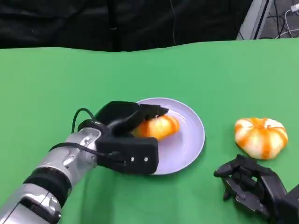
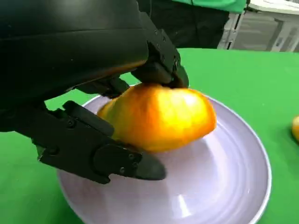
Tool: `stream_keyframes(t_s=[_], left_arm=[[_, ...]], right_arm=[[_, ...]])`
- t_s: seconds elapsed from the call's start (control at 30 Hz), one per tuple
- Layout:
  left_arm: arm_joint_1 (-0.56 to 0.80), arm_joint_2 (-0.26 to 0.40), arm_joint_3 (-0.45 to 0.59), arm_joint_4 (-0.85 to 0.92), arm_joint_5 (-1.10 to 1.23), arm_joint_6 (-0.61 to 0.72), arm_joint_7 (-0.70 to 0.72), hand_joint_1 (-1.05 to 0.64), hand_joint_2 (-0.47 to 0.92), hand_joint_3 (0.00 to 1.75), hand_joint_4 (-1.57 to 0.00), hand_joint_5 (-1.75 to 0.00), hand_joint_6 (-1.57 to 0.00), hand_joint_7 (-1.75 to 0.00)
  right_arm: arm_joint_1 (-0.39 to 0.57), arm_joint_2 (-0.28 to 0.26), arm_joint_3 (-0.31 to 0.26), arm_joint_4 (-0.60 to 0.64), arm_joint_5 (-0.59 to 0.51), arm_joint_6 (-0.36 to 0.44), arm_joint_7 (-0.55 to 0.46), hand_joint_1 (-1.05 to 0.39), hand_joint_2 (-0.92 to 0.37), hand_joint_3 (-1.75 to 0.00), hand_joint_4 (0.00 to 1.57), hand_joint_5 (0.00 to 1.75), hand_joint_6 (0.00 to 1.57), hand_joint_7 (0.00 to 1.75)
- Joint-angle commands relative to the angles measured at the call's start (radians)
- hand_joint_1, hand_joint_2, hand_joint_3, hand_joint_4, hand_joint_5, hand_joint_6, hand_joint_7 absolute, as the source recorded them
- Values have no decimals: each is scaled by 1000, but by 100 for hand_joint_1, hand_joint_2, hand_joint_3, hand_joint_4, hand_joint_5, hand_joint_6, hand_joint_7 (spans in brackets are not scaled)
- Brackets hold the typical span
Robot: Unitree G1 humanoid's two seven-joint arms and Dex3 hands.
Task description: Grasp the bread from the table and place it into the plate.
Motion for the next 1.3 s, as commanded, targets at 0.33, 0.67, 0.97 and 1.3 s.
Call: stream_keyframes(t_s=[0.33,0.67,0.97,1.3], left_arm=[[32,42,46,-128,-77,48,-135,-96,92,75,-5,0,-13,0],[81,67,108,-211,-166,27,-192,-99,92,81,-10,-2,-16,-1],[199,79,263,-283,-407,-124,-270,-90,92,76,-25,-6,-24,-3],[391,5,440,-409,-795,-138,-460,-79,92,64,-41,-5,-32,-3]], right_arm=[[17,-6,1,-1,7,7,7,-27,-92,-47,67,175,75,106],[17,-10,-2,4,12,5,19,-27,-92,-47,67,175,75,107],[12,-8,-5,6,11,2,16,-29,-92,-44,68,175,74,109],[12,-18,-8,6,11,-2,23,-27,-92,-45,67,175,75,108]])
